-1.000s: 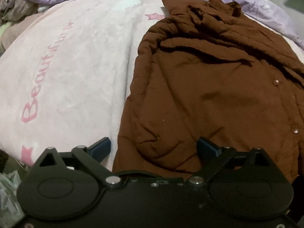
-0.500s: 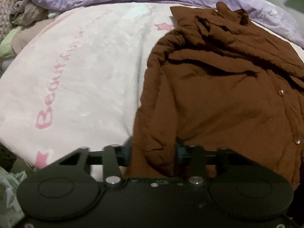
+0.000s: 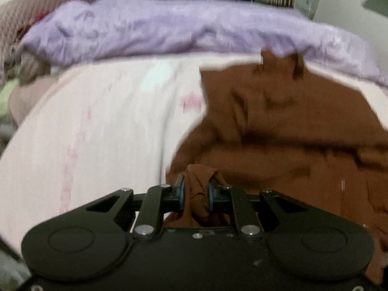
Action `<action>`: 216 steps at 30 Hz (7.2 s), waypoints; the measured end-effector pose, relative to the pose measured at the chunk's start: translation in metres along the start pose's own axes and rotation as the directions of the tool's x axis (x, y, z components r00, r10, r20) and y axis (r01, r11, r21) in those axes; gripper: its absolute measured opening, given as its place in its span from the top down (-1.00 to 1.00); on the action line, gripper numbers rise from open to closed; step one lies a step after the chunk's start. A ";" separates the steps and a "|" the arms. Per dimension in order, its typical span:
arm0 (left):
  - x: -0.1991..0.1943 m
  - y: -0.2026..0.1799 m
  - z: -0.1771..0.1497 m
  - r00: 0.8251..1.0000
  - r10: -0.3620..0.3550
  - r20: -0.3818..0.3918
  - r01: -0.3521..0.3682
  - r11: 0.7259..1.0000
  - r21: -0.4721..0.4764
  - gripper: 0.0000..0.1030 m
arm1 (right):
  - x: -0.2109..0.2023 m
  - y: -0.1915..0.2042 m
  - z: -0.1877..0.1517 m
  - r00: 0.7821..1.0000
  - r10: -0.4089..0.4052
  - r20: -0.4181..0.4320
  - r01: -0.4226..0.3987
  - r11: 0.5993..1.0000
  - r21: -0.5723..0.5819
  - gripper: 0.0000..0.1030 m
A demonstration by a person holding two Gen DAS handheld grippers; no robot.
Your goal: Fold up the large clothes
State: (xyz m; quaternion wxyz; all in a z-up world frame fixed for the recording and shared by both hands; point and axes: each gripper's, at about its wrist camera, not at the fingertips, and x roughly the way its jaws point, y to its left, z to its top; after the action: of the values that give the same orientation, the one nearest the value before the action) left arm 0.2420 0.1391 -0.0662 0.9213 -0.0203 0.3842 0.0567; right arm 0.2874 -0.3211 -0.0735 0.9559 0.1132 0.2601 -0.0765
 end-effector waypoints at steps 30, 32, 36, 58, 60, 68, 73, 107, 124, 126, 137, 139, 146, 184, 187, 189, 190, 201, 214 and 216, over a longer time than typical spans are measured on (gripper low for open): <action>0.157 0.041 0.188 0.950 0.198 0.240 -0.128 0.952 -0.277 -1.00 | 0.209 0.026 0.104 0.981 -0.108 0.159 0.102 0.994 0.045 -0.83; 0.139 0.046 0.192 0.947 0.187 0.260 -0.103 0.947 -0.305 -1.00 | 0.196 0.015 0.109 0.986 -0.080 0.149 0.067 0.994 0.090 -0.83; 0.129 0.036 0.182 0.970 0.082 0.228 -0.024 0.969 -0.247 -1.00 | 0.180 0.012 0.101 0.991 -0.035 0.132 0.027 0.998 0.065 -0.85; 0.161 -0.011 0.169 0.937 0.077 0.341 -0.045 0.994 -0.101 0.81 | 0.214 0.052 0.093 0.979 -0.063 0.195 0.087 0.989 -0.119 0.94; 0.192 -0.011 0.167 0.951 0.110 0.288 -0.078 0.990 -0.121 0.80 | 0.238 0.053 0.089 0.983 -0.092 0.157 0.111 0.987 -0.119 0.94; 0.246 -0.024 0.146 0.967 0.191 0.166 -0.183 0.981 -0.066 0.38 | 0.287 0.066 0.053 0.979 -0.203 -0.007 0.196 0.951 -0.239 0.79; 0.215 -0.015 0.152 0.951 0.240 0.194 -0.229 0.970 -0.081 -0.17 | 0.282 0.064 0.073 0.982 -0.175 -0.075 0.144 0.942 -0.302 0.40; 0.188 -0.096 0.118 0.989 0.051 0.141 -0.061 0.996 0.062 -0.80 | 0.221 0.111 0.017 0.991 0.126 -0.040 -0.131 0.975 -0.178 0.63; 0.132 -0.027 0.116 0.991 0.066 0.121 -0.042 0.982 -0.187 -0.88 | 0.157 0.086 0.043 0.989 0.144 0.021 -0.143 0.989 -0.048 0.45; 0.107 -0.058 0.106 0.985 0.039 0.166 -0.020 0.993 -0.115 -0.90 | 0.134 0.116 0.030 0.976 0.217 0.034 -0.213 0.972 -0.094 0.45; 0.109 -0.161 0.057 0.997 0.009 0.079 -0.024 0.982 0.188 -0.91 | 0.129 0.191 -0.037 0.946 0.292 -0.139 -0.311 0.939 -0.148 0.60; 0.112 -0.161 0.053 0.996 0.022 0.088 -0.039 0.980 0.198 -0.99 | 0.136 0.186 -0.040 0.941 0.293 -0.167 -0.316 0.940 -0.131 0.67; 0.118 -0.145 0.063 0.996 0.021 0.088 -0.035 0.985 0.168 -1.00 | 0.140 0.162 -0.036 0.930 0.321 -0.178 -0.341 0.935 -0.093 0.97; 0.149 0.008 0.072 1.000 0.031 -0.003 -0.031 0.984 -0.176 -1.00 | 0.181 -0.018 -0.005 0.982 0.139 -0.127 -0.117 0.979 0.167 -0.96; 0.151 0.024 0.069 0.994 -0.105 0.040 0.112 0.951 -0.287 -0.04 | 0.181 -0.007 0.002 0.971 0.191 -0.145 -0.167 0.972 0.162 0.29; 0.138 0.017 0.070 0.996 -0.048 0.070 0.065 0.964 -0.258 0.46 | 0.169 0.005 0.008 0.978 0.155 -0.141 -0.142 0.985 0.094 0.44; 0.131 0.010 0.073 0.997 -0.024 0.079 0.040 0.976 -0.214 0.61 | 0.161 0.011 0.012 0.982 0.139 -0.131 -0.133 0.990 0.053 0.51; -0.047 0.039 0.069 0.972 -0.031 0.232 0.077 0.979 -0.191 0.70 | 0.007 -0.048 0.036 0.919 0.391 0.055 -0.395 0.905 0.157 0.55; -0.031 0.023 -0.010 0.979 0.164 0.122 -0.155 0.985 -0.078 -0.59 | 0.025 -0.034 -0.049 0.998 -0.021 -0.063 0.032 0.981 0.190 -0.46; -0.048 0.013 0.006 0.963 0.155 0.221 -0.142 0.987 -0.073 -0.96 | -0.005 -0.009 -0.037 0.977 -0.186 0.099 0.169 0.973 0.158 -0.61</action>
State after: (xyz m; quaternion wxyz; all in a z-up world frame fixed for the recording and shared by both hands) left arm 0.2110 0.1485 -0.0284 0.9511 -0.0109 0.2758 0.1386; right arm 0.2634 -0.3202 -0.1036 0.9472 0.1560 0.2081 -0.1874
